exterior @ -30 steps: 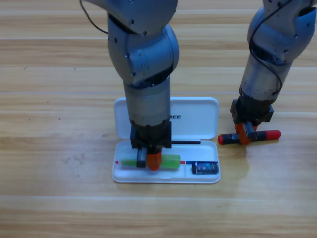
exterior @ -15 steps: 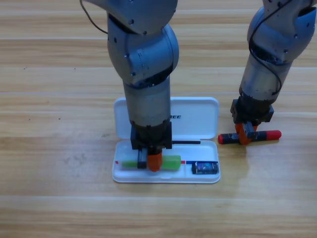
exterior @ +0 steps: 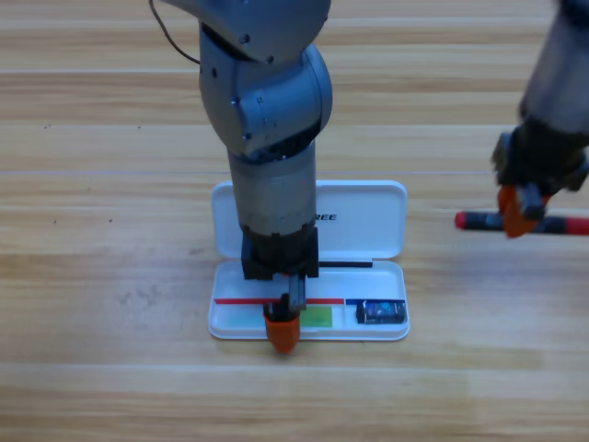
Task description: Clean up eraser and pencils
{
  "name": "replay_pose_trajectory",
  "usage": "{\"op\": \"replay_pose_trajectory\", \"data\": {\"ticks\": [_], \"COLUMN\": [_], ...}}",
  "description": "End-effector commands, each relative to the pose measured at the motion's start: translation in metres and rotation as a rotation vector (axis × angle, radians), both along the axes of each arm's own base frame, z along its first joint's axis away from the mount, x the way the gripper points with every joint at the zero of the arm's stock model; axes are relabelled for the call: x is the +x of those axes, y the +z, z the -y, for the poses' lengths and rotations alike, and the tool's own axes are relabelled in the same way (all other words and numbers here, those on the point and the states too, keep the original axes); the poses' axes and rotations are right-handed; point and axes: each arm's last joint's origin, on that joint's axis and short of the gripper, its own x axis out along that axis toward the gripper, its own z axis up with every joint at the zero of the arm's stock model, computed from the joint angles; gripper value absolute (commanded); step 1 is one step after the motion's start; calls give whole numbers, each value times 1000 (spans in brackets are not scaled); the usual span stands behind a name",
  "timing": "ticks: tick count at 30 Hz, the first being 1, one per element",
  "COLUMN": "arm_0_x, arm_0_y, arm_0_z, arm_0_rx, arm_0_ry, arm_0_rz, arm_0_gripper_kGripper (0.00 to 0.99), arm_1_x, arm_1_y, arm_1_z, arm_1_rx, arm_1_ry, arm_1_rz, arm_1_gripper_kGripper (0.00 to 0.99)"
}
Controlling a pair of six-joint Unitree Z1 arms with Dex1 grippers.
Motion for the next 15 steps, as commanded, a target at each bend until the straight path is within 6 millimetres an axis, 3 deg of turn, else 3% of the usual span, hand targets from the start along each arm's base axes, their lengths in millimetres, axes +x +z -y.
{"op": "replay_pose_trajectory", "data": {"ticks": [1, 4, 8, 15], "arm_0_x": [-11, -22, -17, -4], "arm_0_y": [20, 61, 107, 124], "arm_0_z": [-2, -19, -72, -169], "arm_0_rx": [-19, -69, -118, -146], "arm_0_ry": [-9, -7, 80, 244], "arm_0_rz": [7, 60, 104, 110], "arm_0_gripper_kGripper": [990, 990, 990, 990], "arm_1_x": [-28, -31, -35, -33], "arm_1_y": [16, 14, 5, -17], "arm_1_z": [-8, -17, -37, -94], "arm_1_rx": [9, 7, -3, -1], "arm_1_ry": [42, 48, 60, 86], "arm_1_rz": [-6, -11, -27, -47], "arm_1_gripper_kGripper": [0, 0, 0, 0]}}
